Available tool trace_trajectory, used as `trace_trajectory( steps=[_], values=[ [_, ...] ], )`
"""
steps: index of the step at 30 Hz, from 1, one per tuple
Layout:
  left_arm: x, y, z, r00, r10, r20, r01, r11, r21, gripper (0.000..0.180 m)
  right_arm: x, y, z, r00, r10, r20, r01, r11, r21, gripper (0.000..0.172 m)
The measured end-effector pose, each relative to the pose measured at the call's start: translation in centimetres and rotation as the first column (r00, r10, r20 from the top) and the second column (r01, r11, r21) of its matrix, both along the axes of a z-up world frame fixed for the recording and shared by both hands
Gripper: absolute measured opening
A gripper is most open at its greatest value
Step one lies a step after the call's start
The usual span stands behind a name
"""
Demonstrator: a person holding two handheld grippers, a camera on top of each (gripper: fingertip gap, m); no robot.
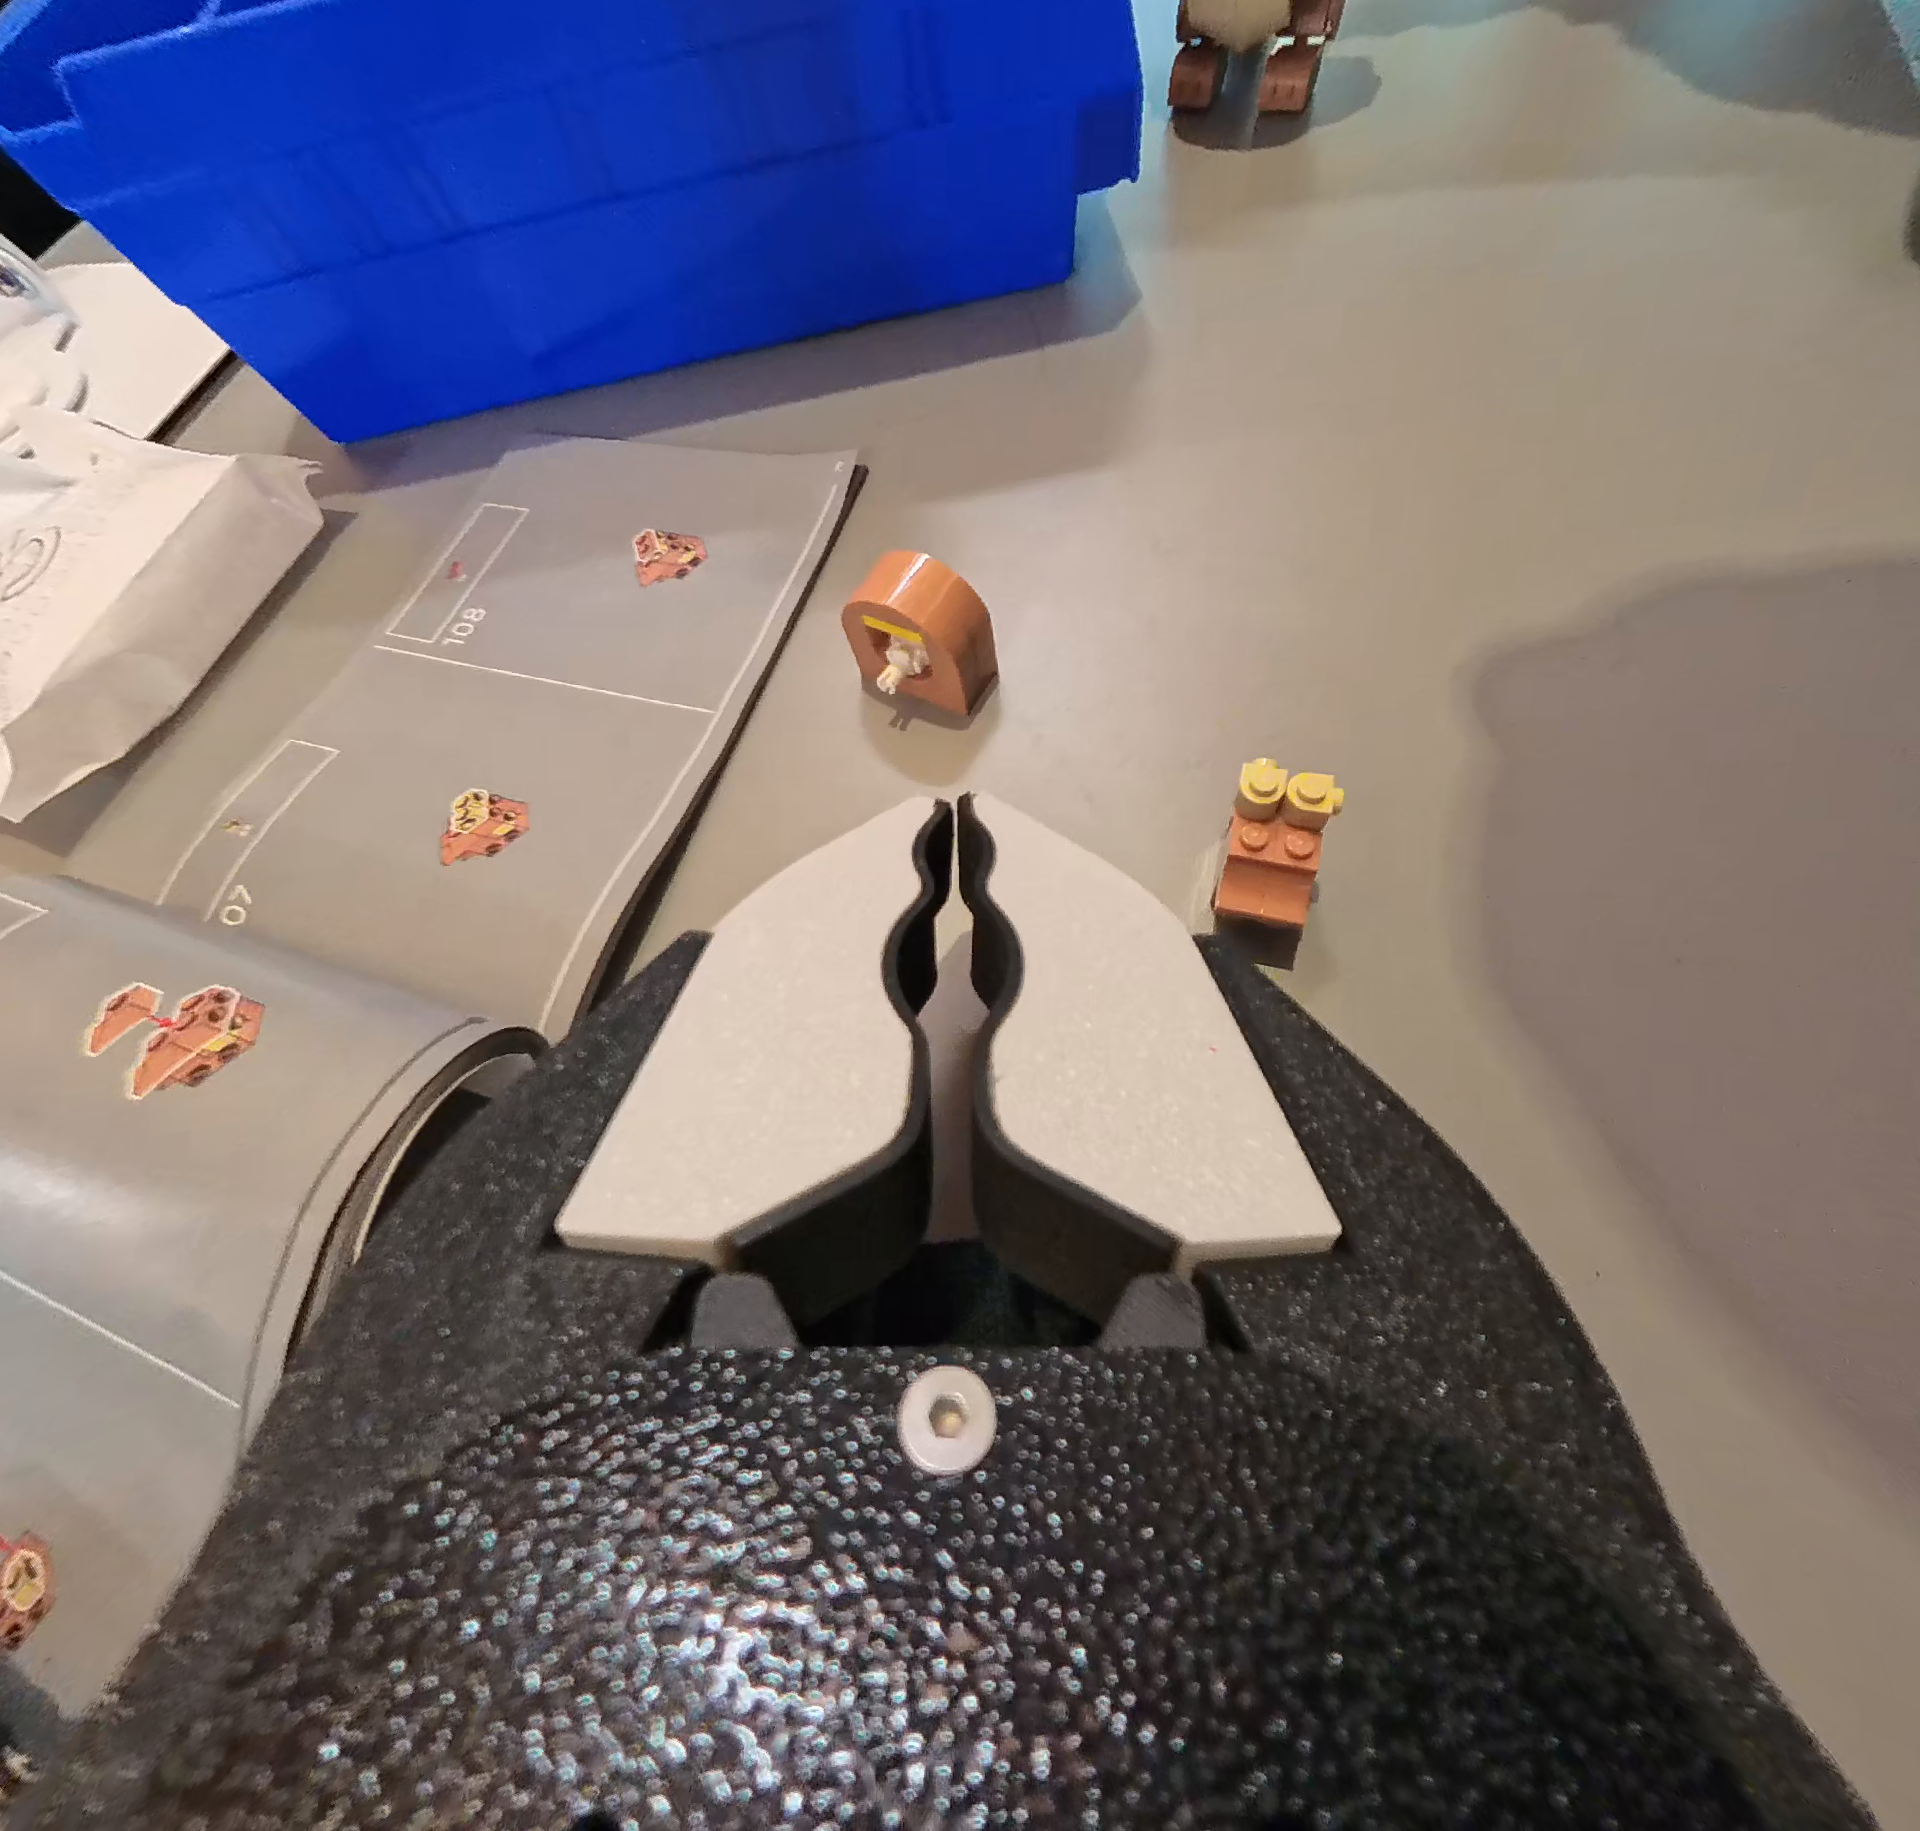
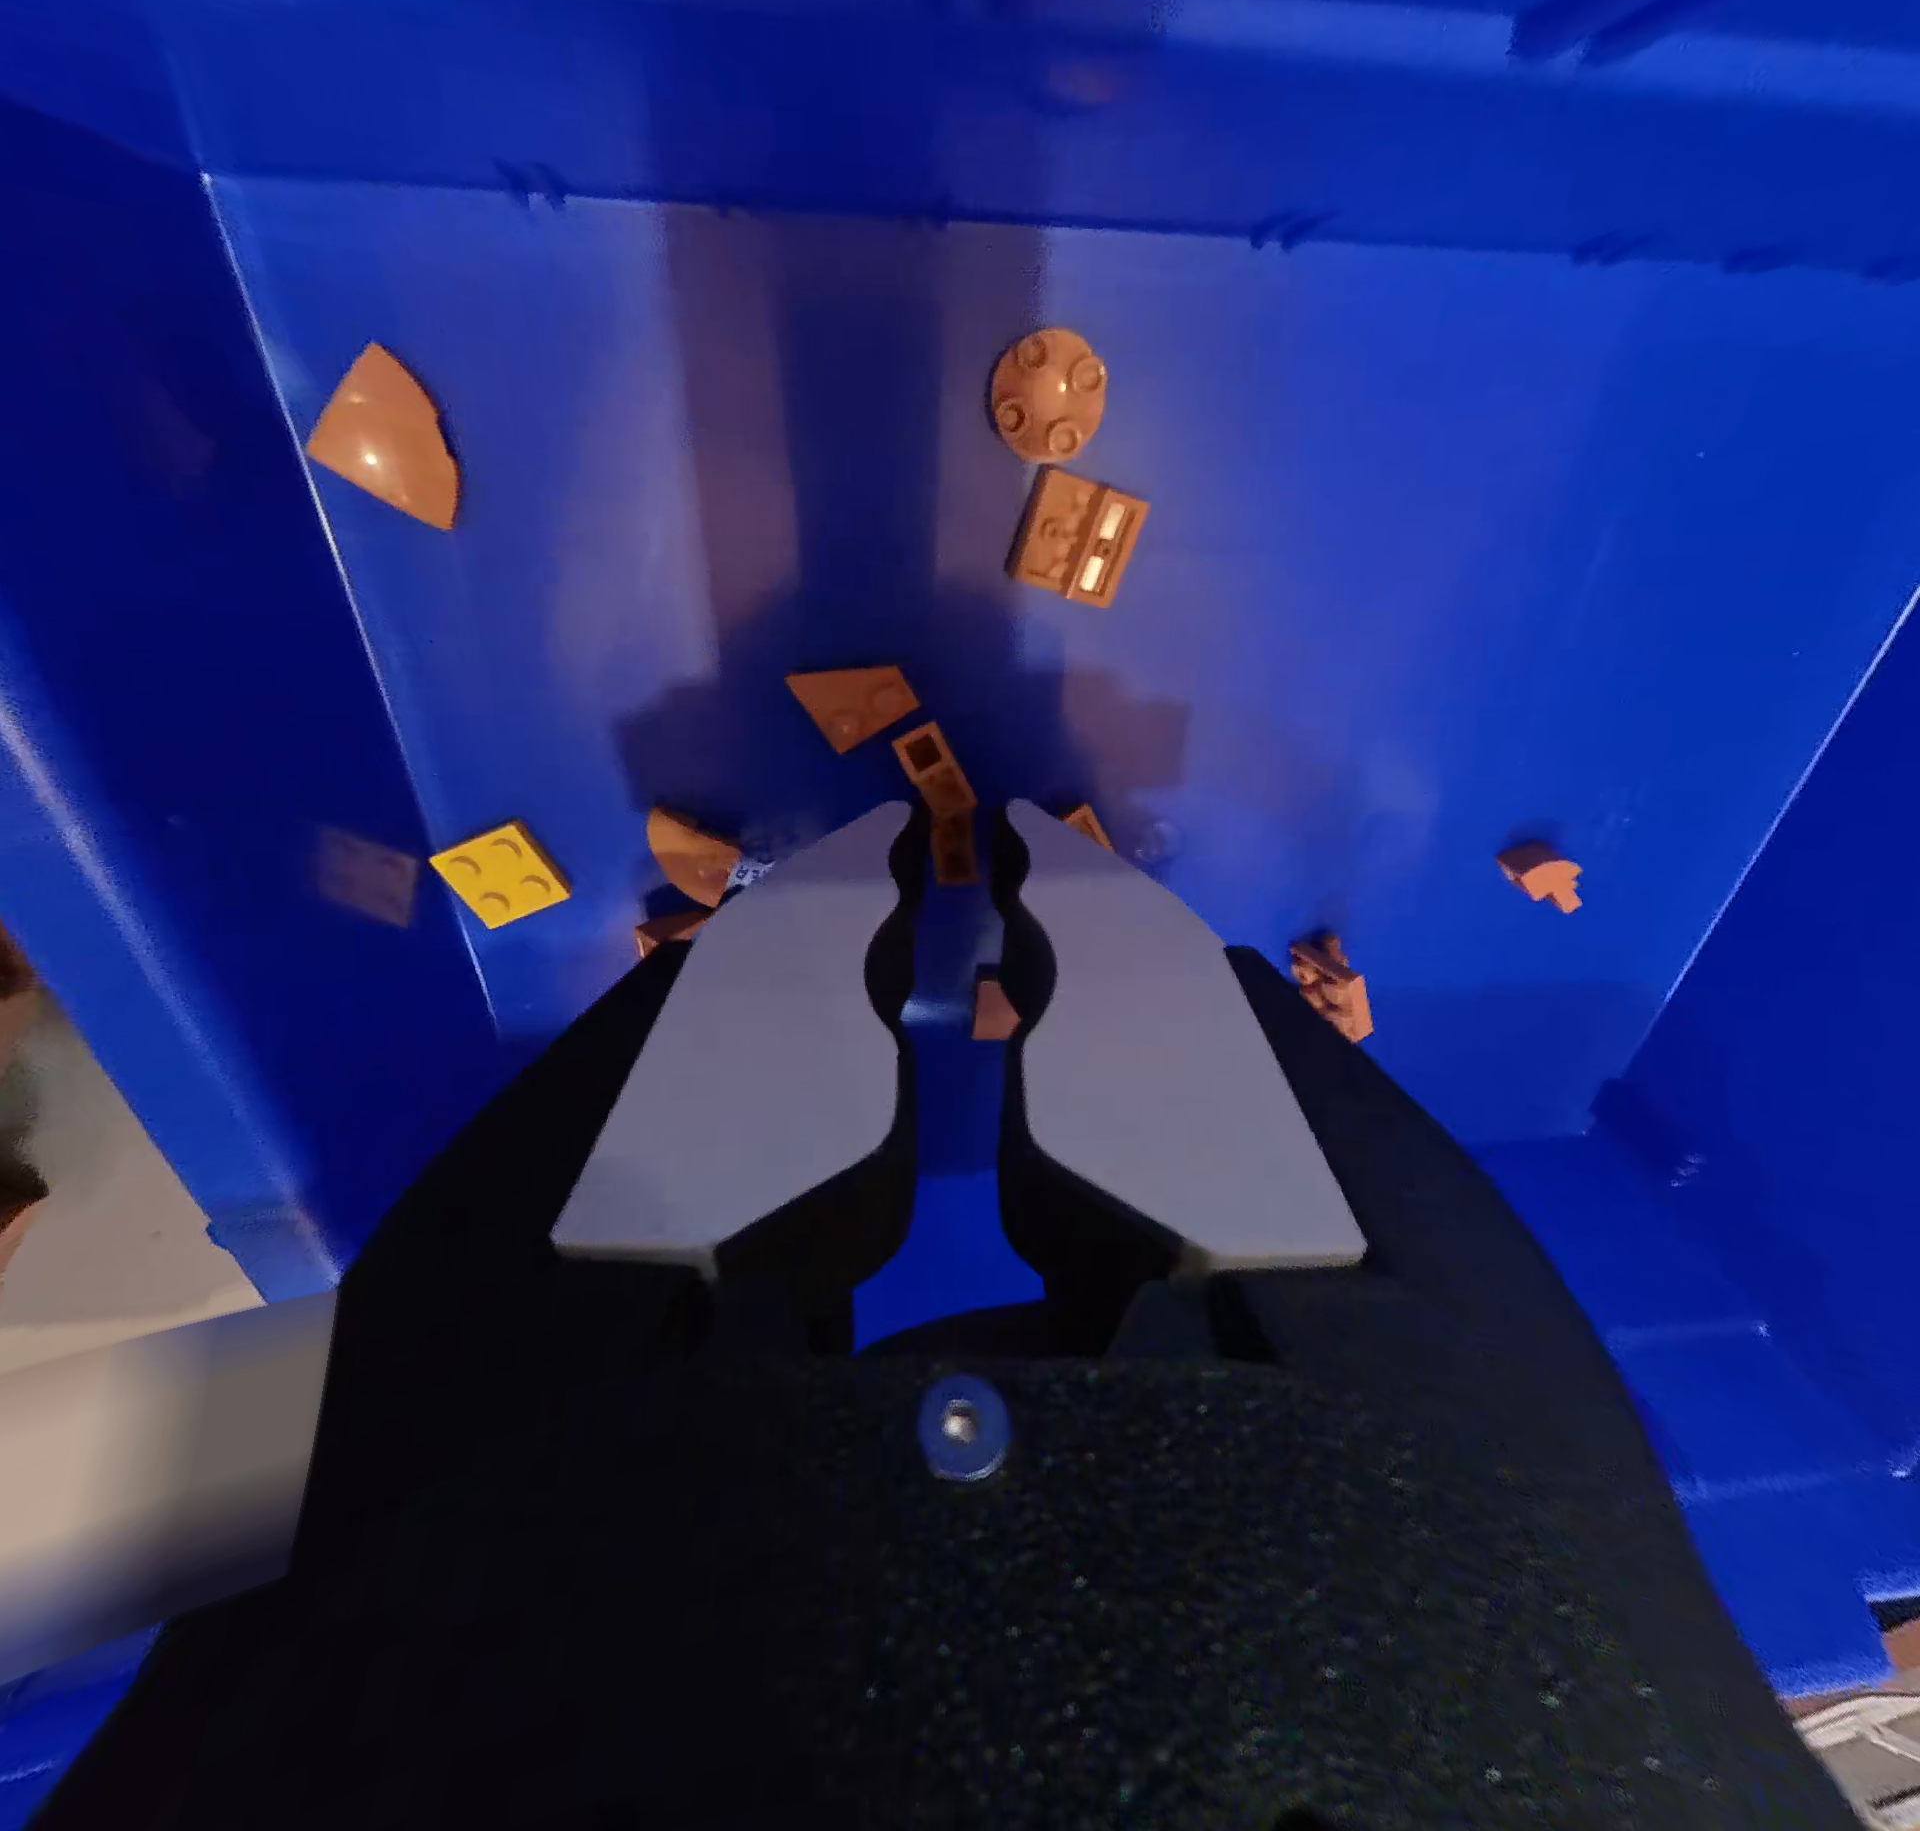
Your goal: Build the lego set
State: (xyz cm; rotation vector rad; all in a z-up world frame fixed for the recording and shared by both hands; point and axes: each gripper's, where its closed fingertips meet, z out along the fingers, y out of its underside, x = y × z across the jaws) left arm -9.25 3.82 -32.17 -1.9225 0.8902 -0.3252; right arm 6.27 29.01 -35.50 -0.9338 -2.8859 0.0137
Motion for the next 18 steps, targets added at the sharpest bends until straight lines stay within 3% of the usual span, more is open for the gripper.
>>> trace_trajectory(
  steps=[6, 8, 10, 13, 16, 18],
  values=[
    [0.1, 0.0, 0.0, 1.000, 0.000, -0.010, 0.000, 1.000, 0.010, 0.000, 0.3, 0.6, 0.0, 0.994, -0.112, 0.006, 0.112, 0.993, 0.034, 0.008],
    [0.0, 0.0, 0.1, 1.000, 0.004, -0.010, -0.004, 1.000, 0.023, 0.000, 0.3, 1.7, 1.1, 0.987, -0.147, -0.069, 0.153, 0.983, 0.100, 0.008],
    [-0.1, 0.0, 0.3, 1.000, 0.020, 0.007, -0.020, 0.999, 0.027, 0.000, -0.5, 1.4, 4.0, 0.944, -0.239, -0.227, 0.258, 0.965, 0.056, 0.008],
    [0.0, 0.1, 1.4, 0.993, 0.046, 0.111, -0.049, 0.999, 0.021, 0.000, -2.9, -3.2, 10.8, 0.773, -0.403, -0.490, 0.342, 0.915, -0.214, 0.008],
    [1.5, -0.1, 3.9, 0.954, 0.014, 0.299, -0.026, 0.999, 0.037, 0.002, -5.1, -11.9, 17.0, 0.575, -0.550, -0.606, 0.182, 0.808, -0.560, 0.008],
    [2.2, -0.3, 5.9, 0.935, -0.021, 0.355, -0.021, 0.993, 0.114, 0.005, -6.2, -17.6, 19.2, 0.506, -0.656, -0.560, 0.035, 0.664, -0.747, 0.007]
  ],
)
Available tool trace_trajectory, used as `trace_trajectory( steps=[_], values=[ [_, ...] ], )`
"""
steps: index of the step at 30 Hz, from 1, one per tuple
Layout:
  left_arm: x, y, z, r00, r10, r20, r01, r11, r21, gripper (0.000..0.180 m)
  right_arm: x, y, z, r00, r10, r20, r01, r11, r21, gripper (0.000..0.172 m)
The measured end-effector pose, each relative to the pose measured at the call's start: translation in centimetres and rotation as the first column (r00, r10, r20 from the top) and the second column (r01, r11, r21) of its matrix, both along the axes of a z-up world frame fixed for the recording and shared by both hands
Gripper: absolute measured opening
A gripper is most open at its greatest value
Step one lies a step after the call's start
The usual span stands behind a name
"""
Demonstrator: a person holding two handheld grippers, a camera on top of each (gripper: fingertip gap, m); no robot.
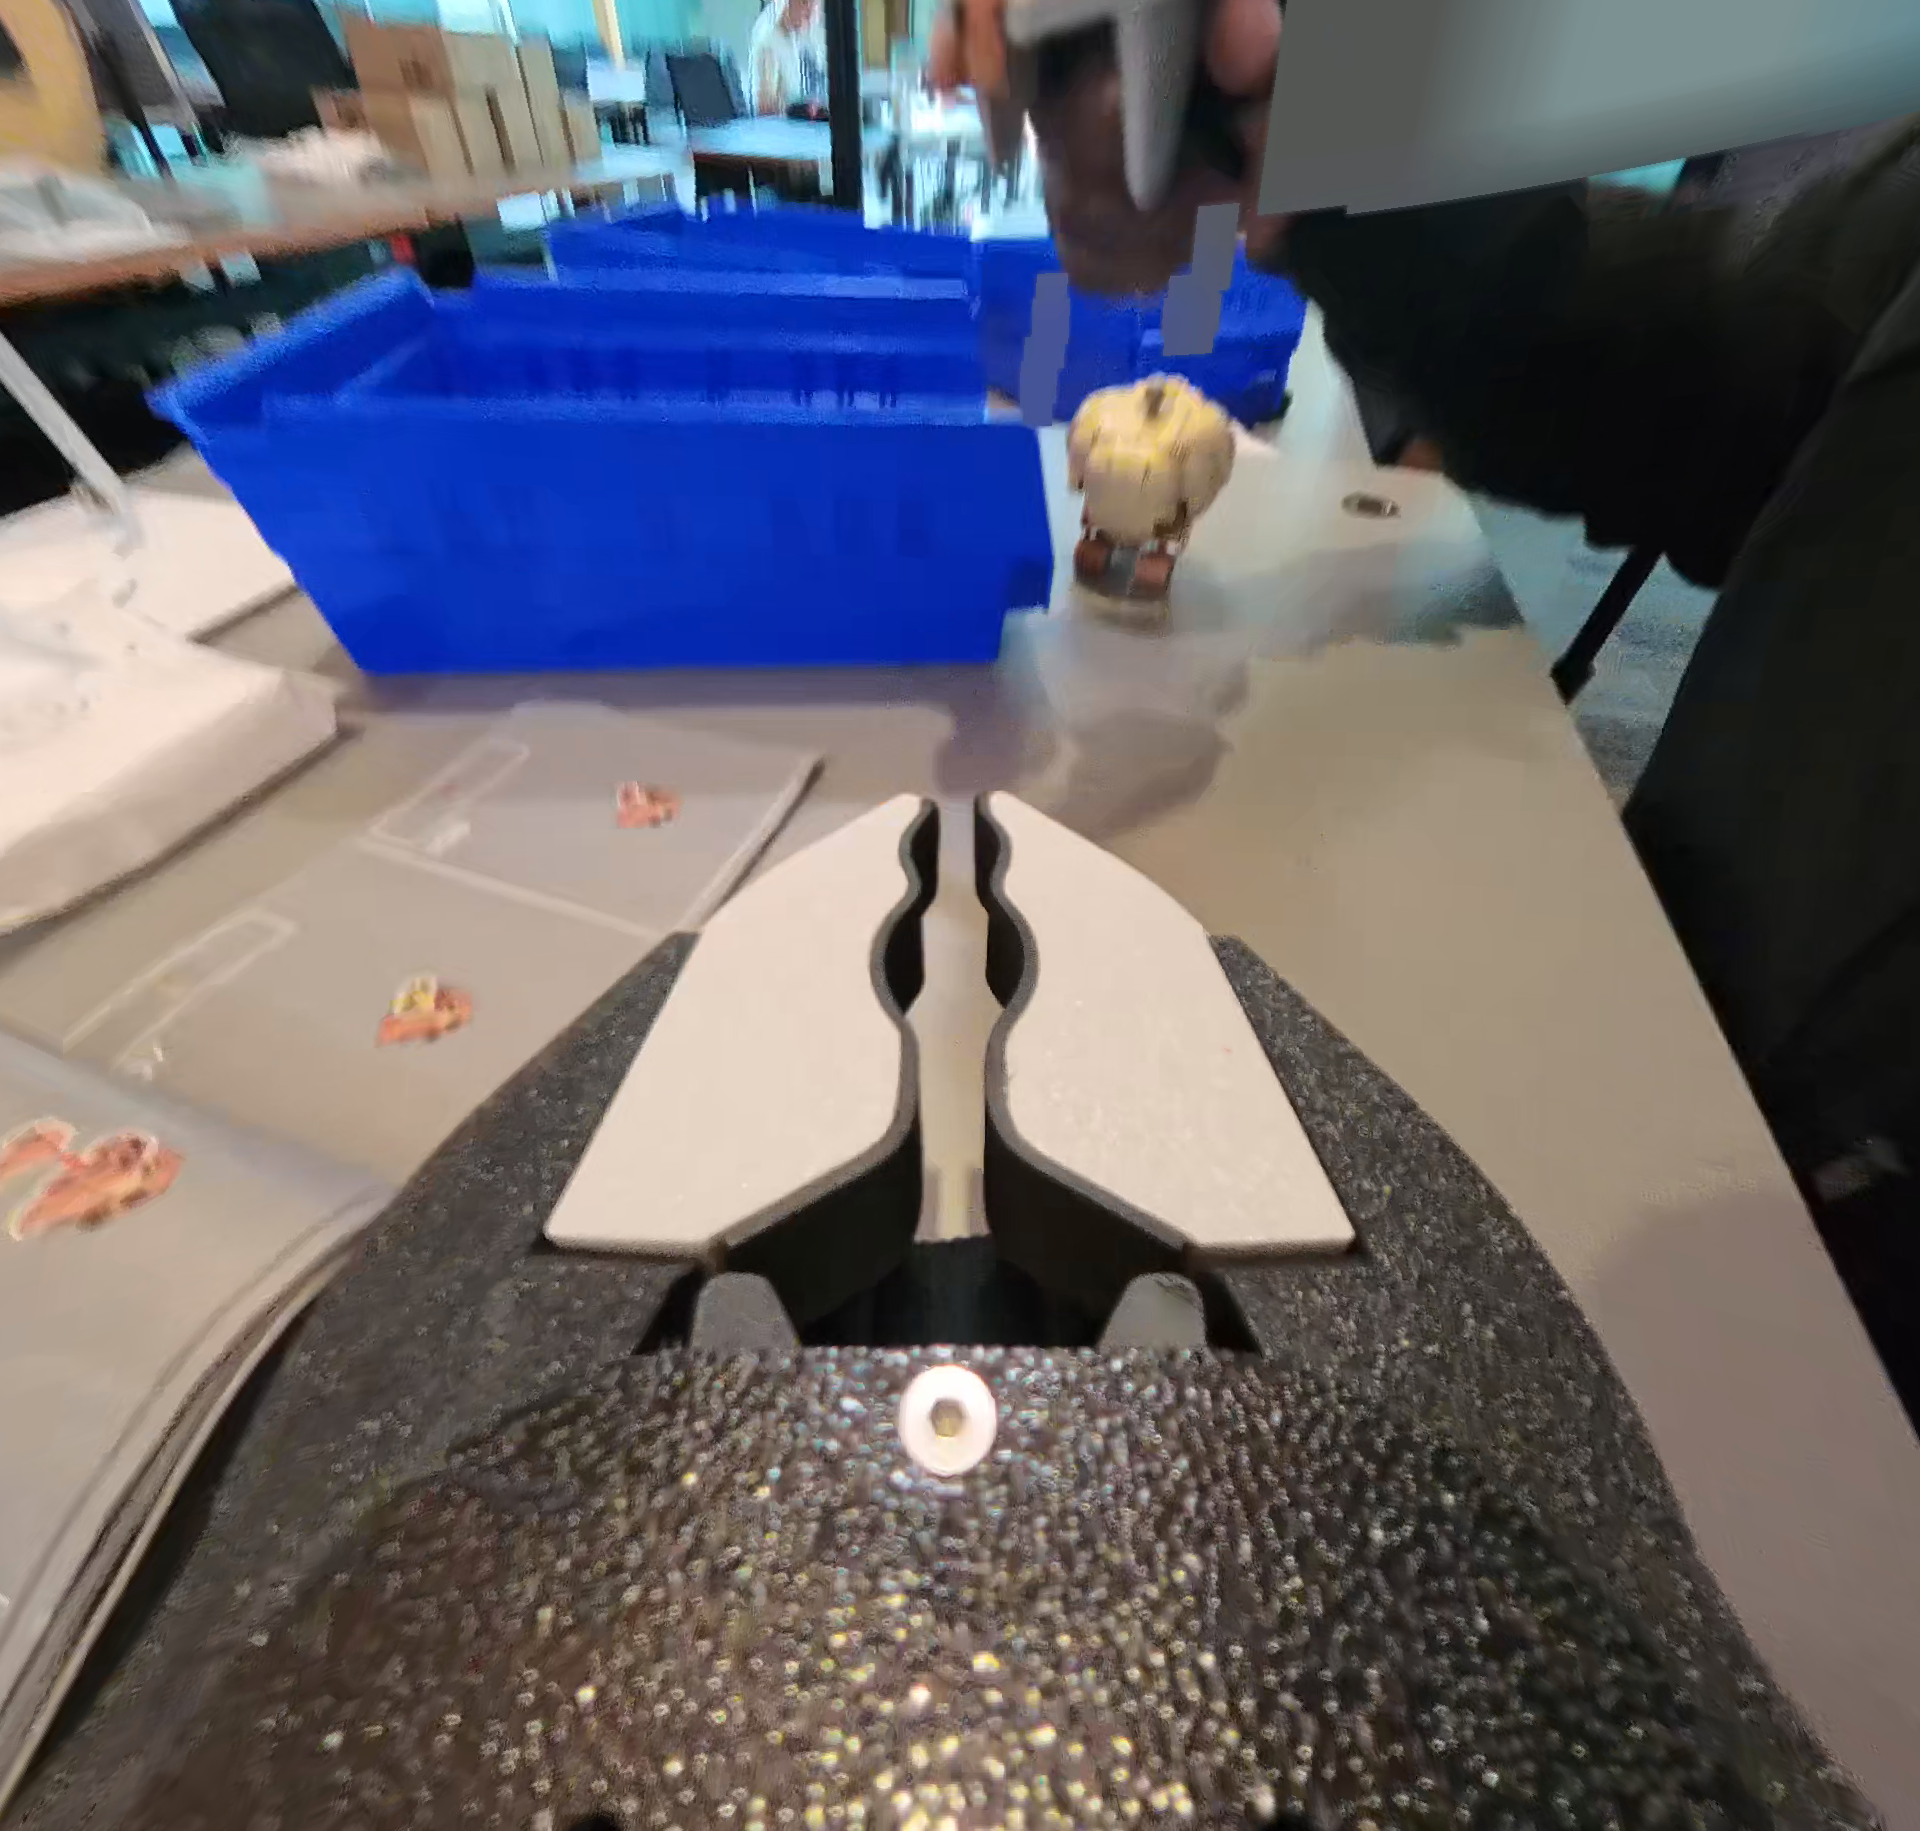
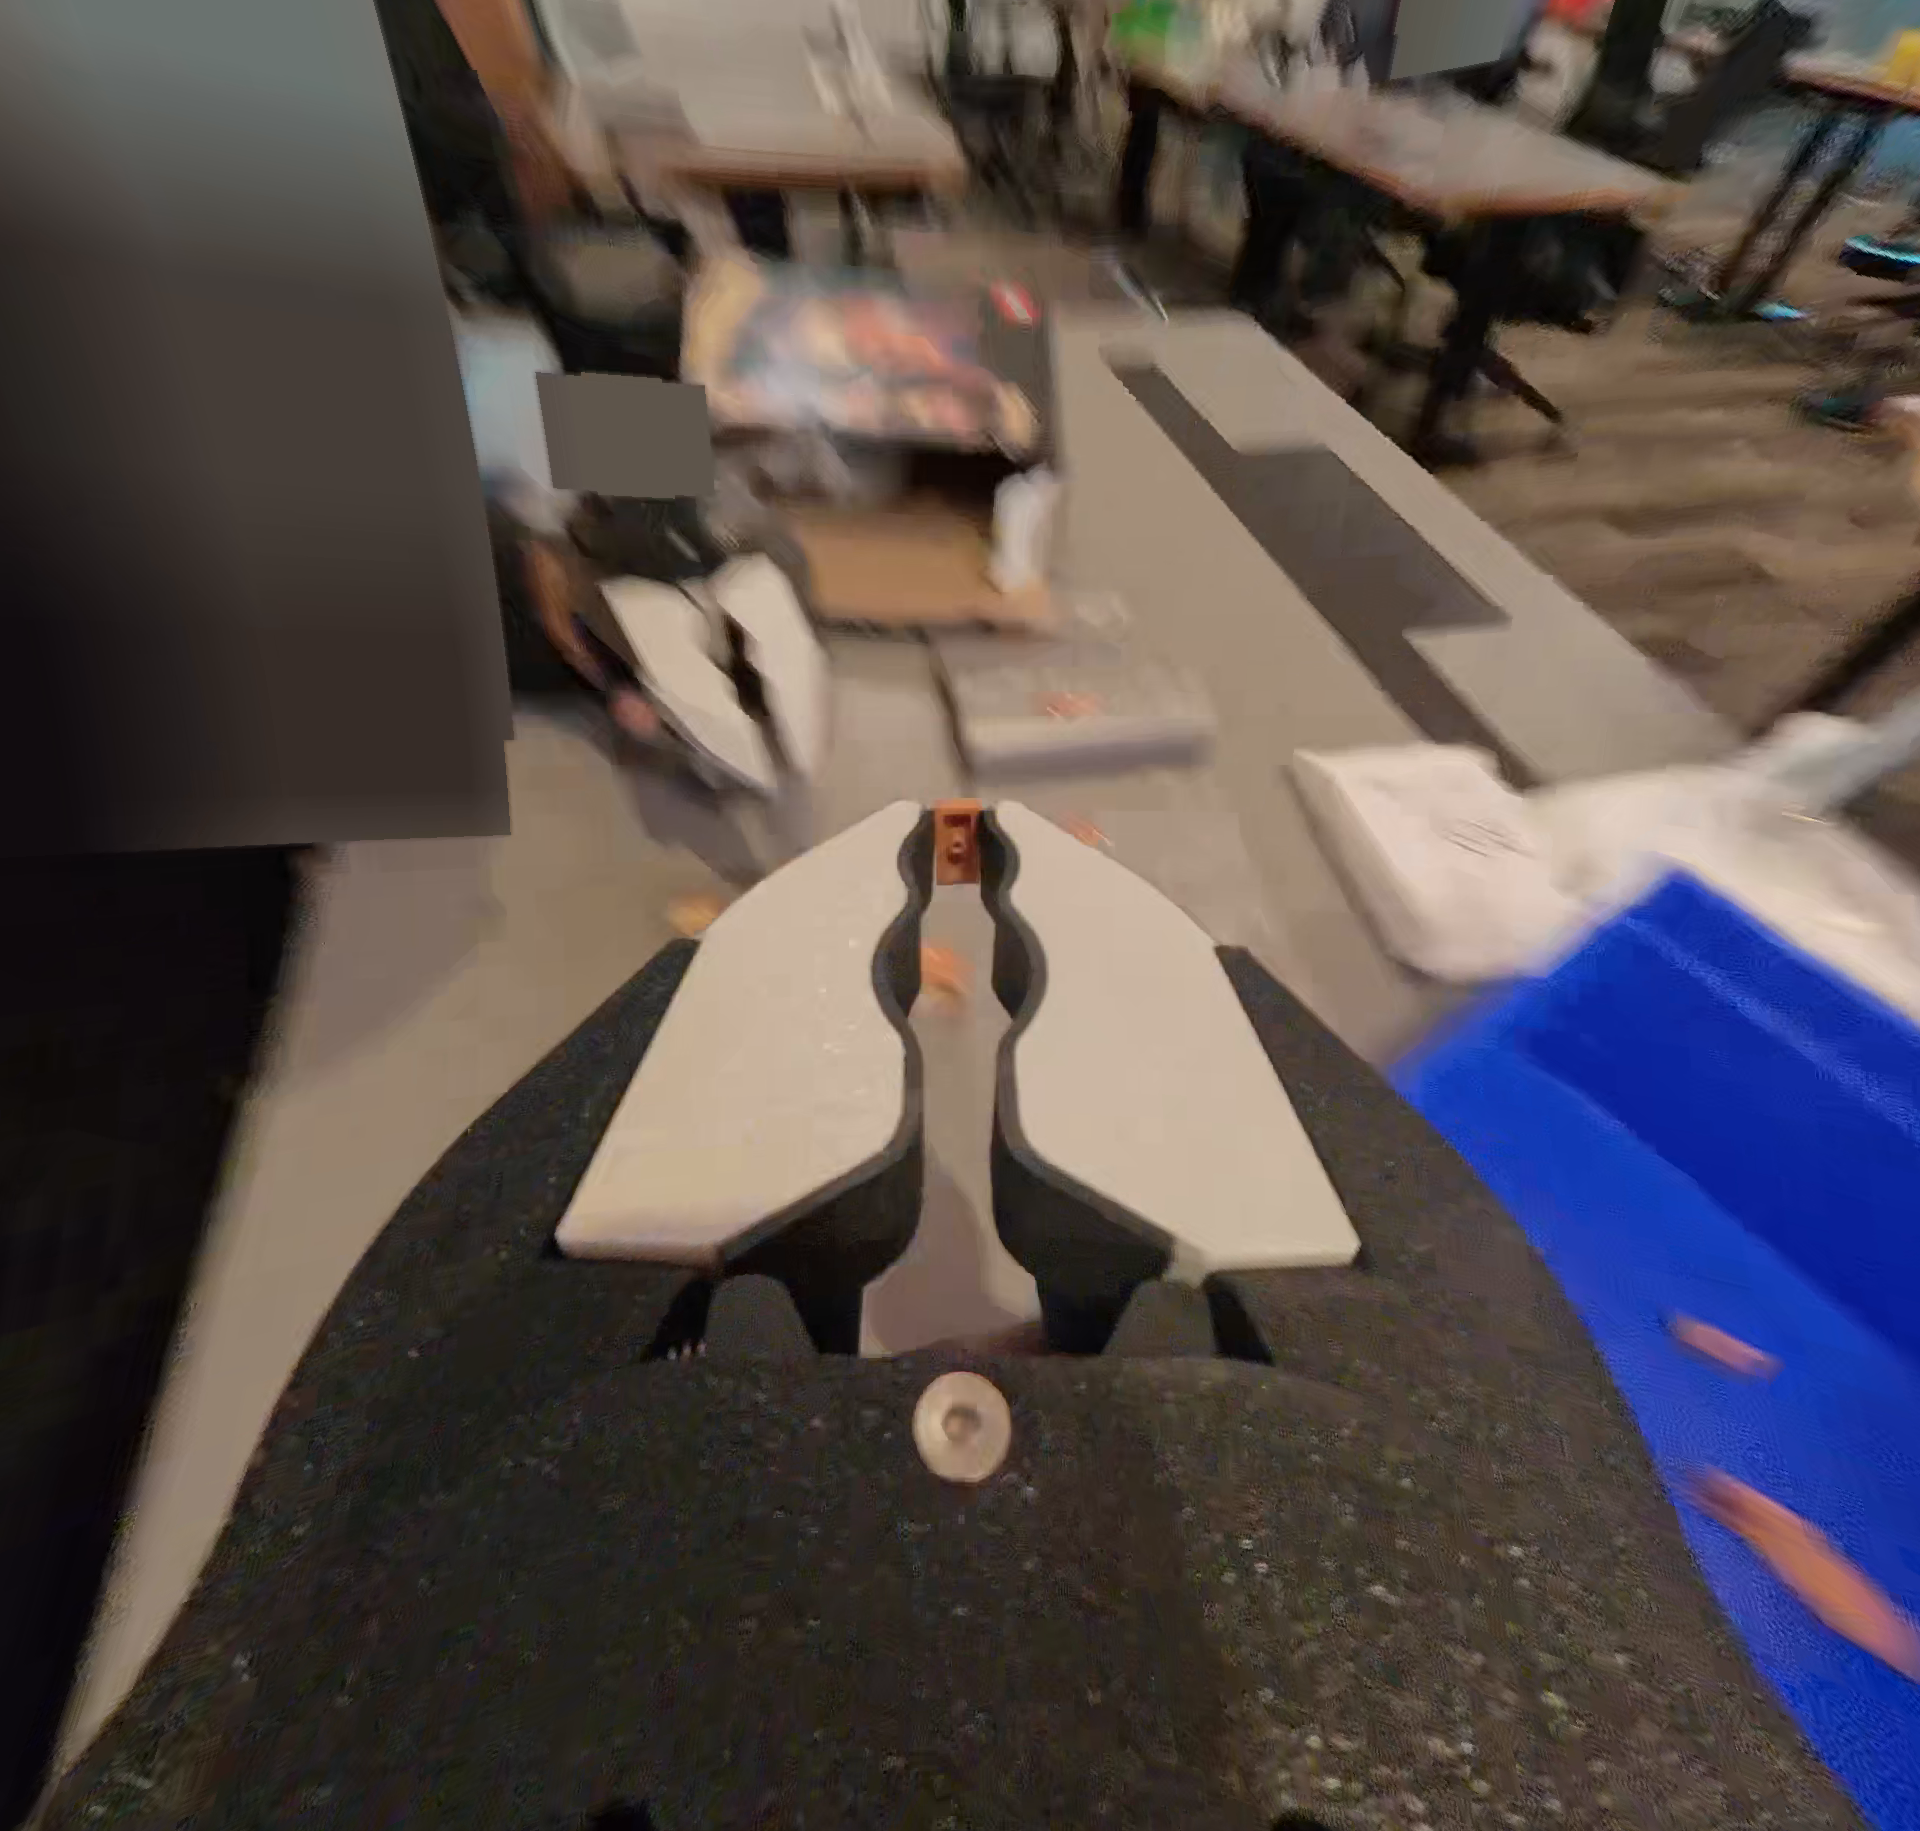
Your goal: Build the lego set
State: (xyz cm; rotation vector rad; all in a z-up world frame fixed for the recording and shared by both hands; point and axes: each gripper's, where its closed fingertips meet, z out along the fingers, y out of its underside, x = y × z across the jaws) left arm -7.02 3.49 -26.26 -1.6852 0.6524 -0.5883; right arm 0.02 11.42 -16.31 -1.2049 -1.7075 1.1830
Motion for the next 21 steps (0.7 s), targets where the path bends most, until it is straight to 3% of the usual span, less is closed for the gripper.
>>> trace_trajectory(
  steps=[3, 6, 8, 9, 14, 21],
  values=[
    [0.6, -0.9, 2.4, 1.000, 0.000, -0.031, 0.006, 0.983, 0.185, 0.013, -2.0, -5.9, -0.3, 0.989, 0.060, -0.134, -0.102, 0.935, -0.341, 0.007],
    [1.0, -2.6, 4.9, 0.998, -0.018, -0.055, 0.038, 0.919, 0.393, 0.019, -3.7, -8.7, -2.5, 0.972, 0.122, -0.200, -0.229, 0.676, -0.700, 0.007],
    [1.1, -3.6, 5.7, 0.996, -0.013, -0.091, 0.056, 0.868, 0.493, 0.020, -4.7, -8.9, -4.3, 0.971, 0.127, -0.201, -0.237, 0.483, -0.843, 0.007],
    [1.1, -3.7, 5.6, 0.991, 0.007, -0.134, 0.065, 0.849, 0.525, 0.020, -5.0, -9.0, -5.1, 0.973, 0.129, -0.193, -0.230, 0.423, -0.876, 0.007],
    [1.6, -3.6, 3.6, 0.951, 0.041, -0.306, 0.140, 0.828, 0.544, 0.023, -5.1, -10.5, -5.6, 0.962, 0.192, -0.195, -0.258, 0.394, -0.882, 0.007],
    [2.7, -3.9, 2.5, 0.928, 0.019, -0.372, 0.207, 0.804, 0.557, 0.023, -5.4, -12.6, -7.0, 0.948, 0.276, -0.157, -0.255, 0.369, -0.894, 0.008]
  ],
)
